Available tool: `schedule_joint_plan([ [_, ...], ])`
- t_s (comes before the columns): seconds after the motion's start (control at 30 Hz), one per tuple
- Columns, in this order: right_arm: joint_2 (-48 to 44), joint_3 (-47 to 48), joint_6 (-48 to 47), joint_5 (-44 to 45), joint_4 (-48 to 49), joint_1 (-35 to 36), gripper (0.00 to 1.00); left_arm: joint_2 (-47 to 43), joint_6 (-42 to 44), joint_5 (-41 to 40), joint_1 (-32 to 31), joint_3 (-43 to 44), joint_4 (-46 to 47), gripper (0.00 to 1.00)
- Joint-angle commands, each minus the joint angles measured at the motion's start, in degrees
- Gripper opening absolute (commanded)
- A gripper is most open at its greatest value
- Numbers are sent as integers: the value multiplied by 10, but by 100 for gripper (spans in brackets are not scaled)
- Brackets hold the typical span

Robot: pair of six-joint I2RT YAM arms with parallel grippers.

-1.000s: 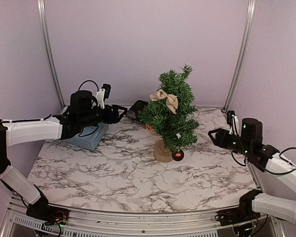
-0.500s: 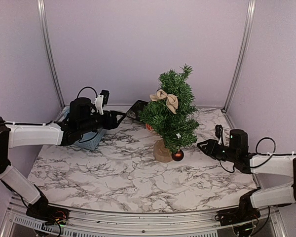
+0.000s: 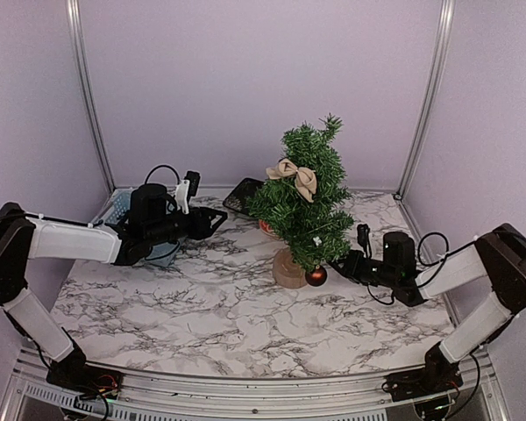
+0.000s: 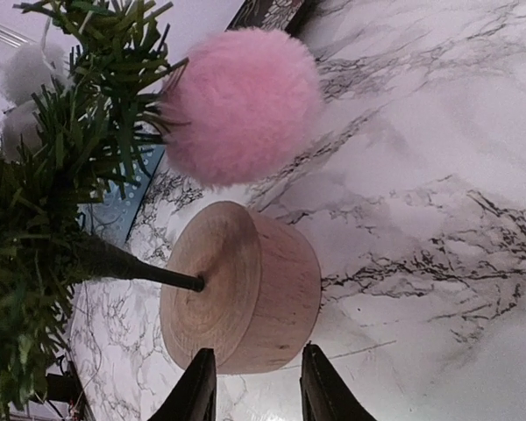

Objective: Decorate the small christmas tree

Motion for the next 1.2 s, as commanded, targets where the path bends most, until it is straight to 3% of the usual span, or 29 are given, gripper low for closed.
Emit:
schedule_joint_plan([
  [0.0,54,32,29,-13,89,11,32,27,-14,24,-1,-10,39,45],
  [0.67,221,79,94,-48,237,30,18,100,-40,49,-34,-48,101,35],
  [1.17,316,166,121,-105,297,40,17,108,-36,39,-41,-62,115,33],
])
